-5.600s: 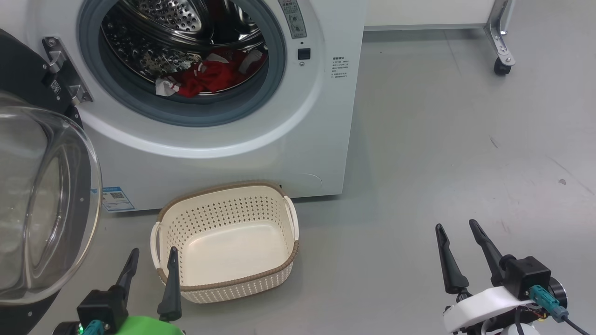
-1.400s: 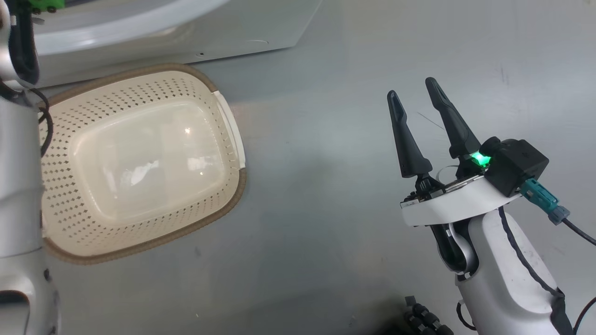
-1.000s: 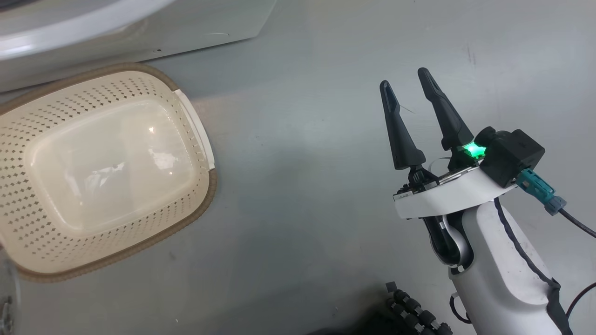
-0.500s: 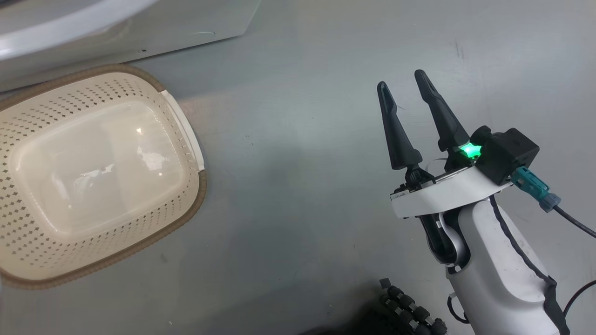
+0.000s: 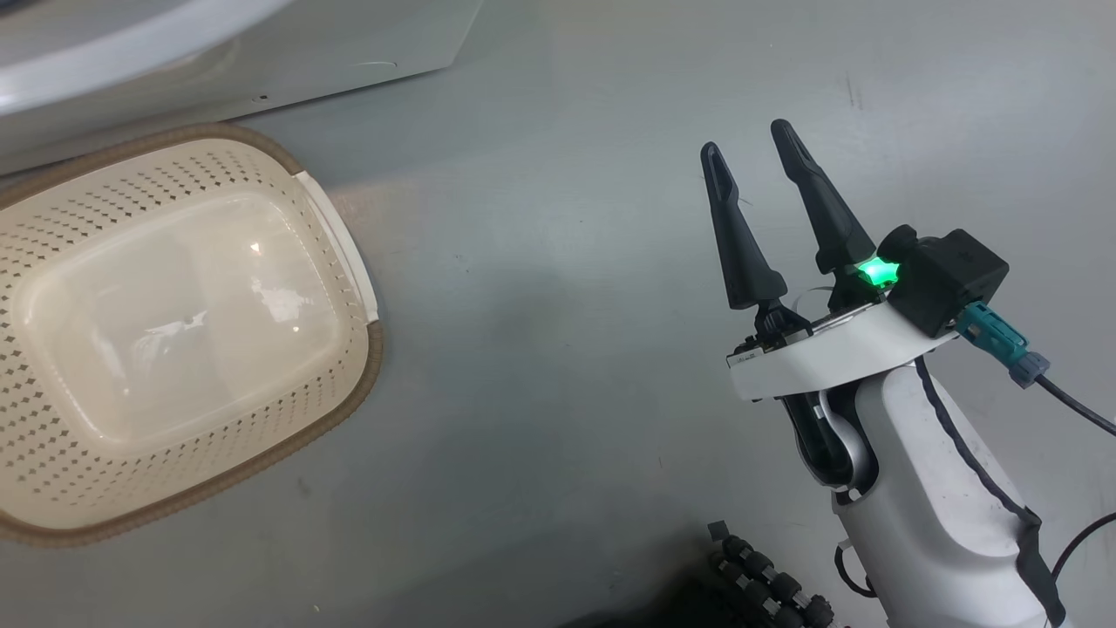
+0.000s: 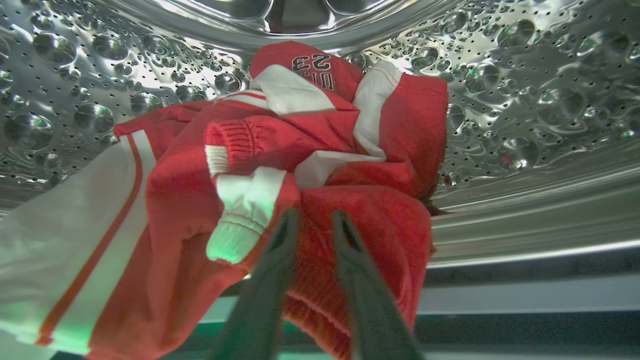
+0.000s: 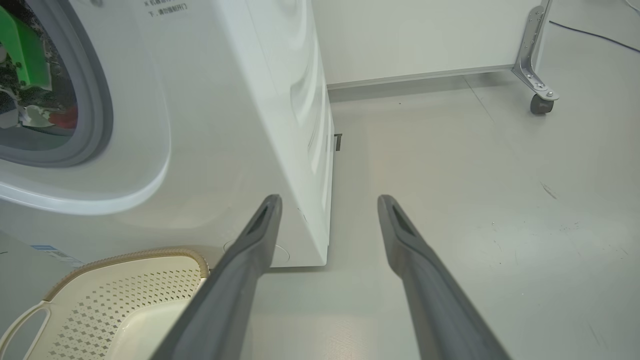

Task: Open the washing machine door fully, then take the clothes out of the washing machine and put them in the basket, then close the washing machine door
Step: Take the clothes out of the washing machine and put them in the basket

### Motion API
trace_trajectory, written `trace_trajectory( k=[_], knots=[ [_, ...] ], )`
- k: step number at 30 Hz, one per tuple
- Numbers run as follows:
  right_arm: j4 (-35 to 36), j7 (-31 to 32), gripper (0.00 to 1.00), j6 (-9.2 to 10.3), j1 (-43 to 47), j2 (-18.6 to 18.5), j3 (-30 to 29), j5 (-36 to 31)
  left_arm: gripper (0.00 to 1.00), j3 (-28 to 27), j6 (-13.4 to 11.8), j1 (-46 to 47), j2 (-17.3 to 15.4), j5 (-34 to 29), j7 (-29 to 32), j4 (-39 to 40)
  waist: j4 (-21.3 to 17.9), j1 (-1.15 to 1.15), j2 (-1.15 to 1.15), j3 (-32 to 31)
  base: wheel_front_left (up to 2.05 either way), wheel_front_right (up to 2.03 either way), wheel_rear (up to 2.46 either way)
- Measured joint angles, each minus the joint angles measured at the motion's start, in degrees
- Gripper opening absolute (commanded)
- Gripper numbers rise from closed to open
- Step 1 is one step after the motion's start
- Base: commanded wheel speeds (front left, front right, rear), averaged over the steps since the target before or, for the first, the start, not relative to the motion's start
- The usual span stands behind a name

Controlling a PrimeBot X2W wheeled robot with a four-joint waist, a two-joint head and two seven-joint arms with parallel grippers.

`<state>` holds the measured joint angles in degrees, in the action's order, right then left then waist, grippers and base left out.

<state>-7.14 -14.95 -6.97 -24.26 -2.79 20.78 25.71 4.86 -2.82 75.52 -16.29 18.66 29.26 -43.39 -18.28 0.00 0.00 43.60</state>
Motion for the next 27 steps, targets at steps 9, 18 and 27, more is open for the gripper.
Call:
trace_trajectory(
  k=[9, 18, 27],
  knots=[
    [-0.5, 0.0, 1.00, 0.00, -0.6, 0.0, -0.3, -0.1, 0.00, 0.2, -0.4, 0.2, 0.2, 0.0, -1.0, -1.0, 0.0, 0.00, 0.00, -0.4, 0.00, 0.00, 0.00],
    [-1.2, 0.0, 1.00, 0.00, -0.6, 0.0, -0.8, -1.3, 0.00, -0.6, 0.5, -0.2, 1.4, 0.6, -8.0, -0.6, 1.1, 0.00, 0.00, -2.4, 0.00, 0.00, 0.00],
    [-1.9, 0.0, 1.00, -0.01, -0.5, 0.0, -0.7, -1.7, 0.00, 0.3, 2.0, -5.5, 1.7, 0.3, -15.5, 0.7, 2.0, 0.00, 0.00, -4.8, 0.00, 0.00, 0.00]
  ],
)
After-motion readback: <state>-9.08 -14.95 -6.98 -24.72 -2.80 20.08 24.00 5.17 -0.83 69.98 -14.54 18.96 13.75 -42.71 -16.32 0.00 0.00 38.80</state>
